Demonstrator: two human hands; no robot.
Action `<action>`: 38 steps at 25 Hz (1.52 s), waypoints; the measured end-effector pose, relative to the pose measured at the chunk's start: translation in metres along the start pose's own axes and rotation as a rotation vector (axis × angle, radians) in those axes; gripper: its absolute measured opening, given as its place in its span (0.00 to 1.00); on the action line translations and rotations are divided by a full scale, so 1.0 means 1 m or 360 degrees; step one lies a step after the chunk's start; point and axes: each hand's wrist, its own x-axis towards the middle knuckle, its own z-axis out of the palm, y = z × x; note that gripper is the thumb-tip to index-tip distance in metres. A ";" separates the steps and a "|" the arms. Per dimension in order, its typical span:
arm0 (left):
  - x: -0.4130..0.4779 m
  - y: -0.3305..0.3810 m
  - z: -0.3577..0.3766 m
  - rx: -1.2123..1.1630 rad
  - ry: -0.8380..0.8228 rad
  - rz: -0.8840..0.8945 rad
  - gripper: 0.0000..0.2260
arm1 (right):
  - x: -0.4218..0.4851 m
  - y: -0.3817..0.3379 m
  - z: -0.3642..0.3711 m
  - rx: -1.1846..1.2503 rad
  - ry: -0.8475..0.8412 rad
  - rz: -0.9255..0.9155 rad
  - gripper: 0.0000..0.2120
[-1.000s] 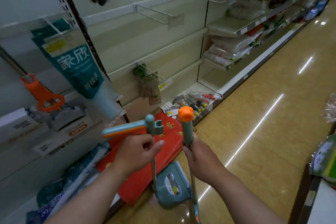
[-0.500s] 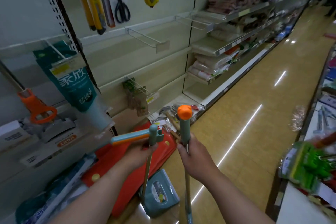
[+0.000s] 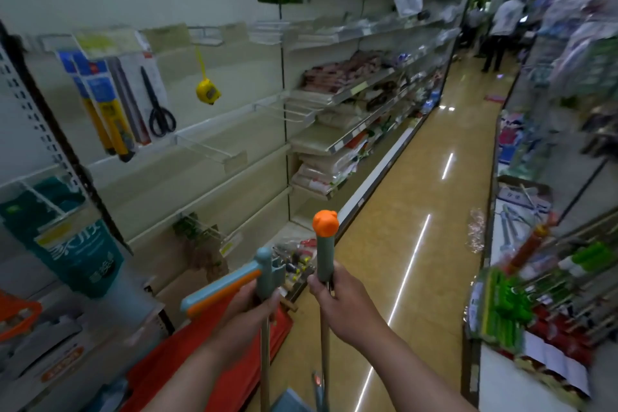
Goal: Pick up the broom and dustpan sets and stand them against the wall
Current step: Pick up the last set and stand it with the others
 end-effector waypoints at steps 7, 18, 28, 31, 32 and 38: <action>0.010 0.045 0.055 0.0015 -0.0395 -0.0026 0.12 | -0.003 -0.037 -0.065 0.0078 0.0102 -0.0025 0.03; 0.008 0.105 0.115 0.0062 -0.0740 0.0130 0.06 | -0.023 -0.071 -0.127 0.0076 0.0309 -0.0097 0.08; 0.013 0.123 0.141 0.0139 -0.0965 0.0179 0.18 | -0.035 -0.081 -0.155 0.0257 0.0391 -0.0102 0.02; 0.017 0.123 0.141 0.0068 -0.1010 0.0197 0.08 | -0.036 -0.085 -0.162 0.0275 0.0392 -0.0114 0.06; 0.022 0.118 0.141 0.0048 -0.1014 0.0203 0.09 | -0.036 -0.086 -0.164 0.0284 0.0391 -0.0115 0.08; 0.030 0.113 0.143 0.0019 -0.0977 0.0232 0.12 | -0.038 -0.088 -0.164 0.0397 0.0431 -0.0088 0.08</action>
